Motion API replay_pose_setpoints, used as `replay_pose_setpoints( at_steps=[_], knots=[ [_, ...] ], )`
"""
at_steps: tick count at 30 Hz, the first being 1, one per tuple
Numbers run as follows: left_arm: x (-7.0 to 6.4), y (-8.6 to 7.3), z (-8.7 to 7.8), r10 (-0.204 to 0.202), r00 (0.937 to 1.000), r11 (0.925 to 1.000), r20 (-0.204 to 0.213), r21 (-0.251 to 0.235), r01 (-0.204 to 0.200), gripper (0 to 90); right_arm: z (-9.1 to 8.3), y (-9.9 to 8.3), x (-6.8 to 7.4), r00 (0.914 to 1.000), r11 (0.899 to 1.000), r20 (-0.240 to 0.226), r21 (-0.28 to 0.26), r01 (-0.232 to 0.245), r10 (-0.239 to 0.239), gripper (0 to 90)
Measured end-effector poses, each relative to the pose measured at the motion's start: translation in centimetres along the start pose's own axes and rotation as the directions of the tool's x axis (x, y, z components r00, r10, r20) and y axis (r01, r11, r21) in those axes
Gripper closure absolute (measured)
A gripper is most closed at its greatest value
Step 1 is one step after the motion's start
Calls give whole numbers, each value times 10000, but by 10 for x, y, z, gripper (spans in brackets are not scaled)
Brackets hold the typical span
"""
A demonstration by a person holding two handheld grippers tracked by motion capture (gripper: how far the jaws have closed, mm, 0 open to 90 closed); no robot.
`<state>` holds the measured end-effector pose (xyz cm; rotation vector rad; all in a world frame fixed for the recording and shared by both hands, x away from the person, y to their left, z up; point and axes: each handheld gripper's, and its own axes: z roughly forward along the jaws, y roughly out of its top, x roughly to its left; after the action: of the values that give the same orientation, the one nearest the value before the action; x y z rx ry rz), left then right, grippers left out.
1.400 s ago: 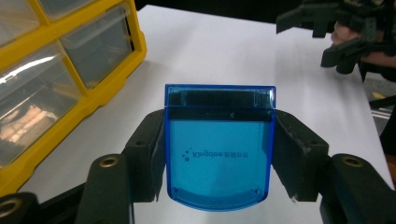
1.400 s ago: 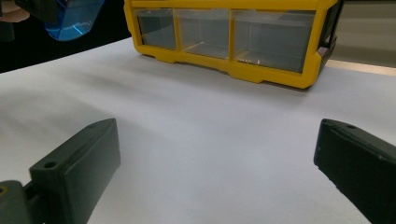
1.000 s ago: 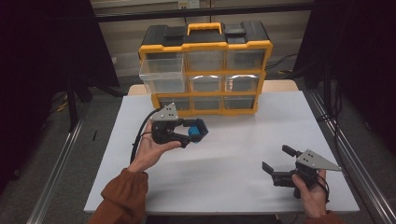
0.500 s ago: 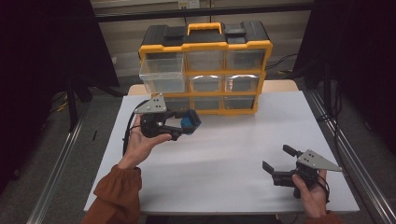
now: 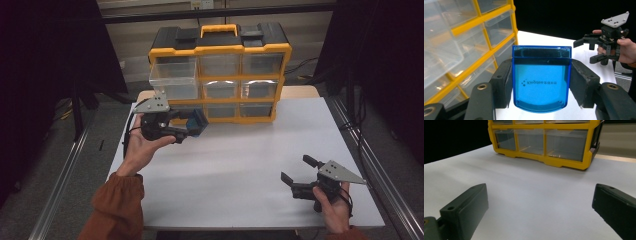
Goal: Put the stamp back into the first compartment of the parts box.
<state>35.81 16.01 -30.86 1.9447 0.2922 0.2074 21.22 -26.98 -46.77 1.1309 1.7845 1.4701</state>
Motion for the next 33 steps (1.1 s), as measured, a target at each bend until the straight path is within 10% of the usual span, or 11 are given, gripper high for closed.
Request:
replay_pose_setpoints(
  at_steps=[33],
  knots=[
    [32, 57, -47, 258, 9909, 9975, -1324, 689, -167, 413, 1, 0, 0, 10000, 10000, -61, -58, -5, 4, 6]
  ],
)
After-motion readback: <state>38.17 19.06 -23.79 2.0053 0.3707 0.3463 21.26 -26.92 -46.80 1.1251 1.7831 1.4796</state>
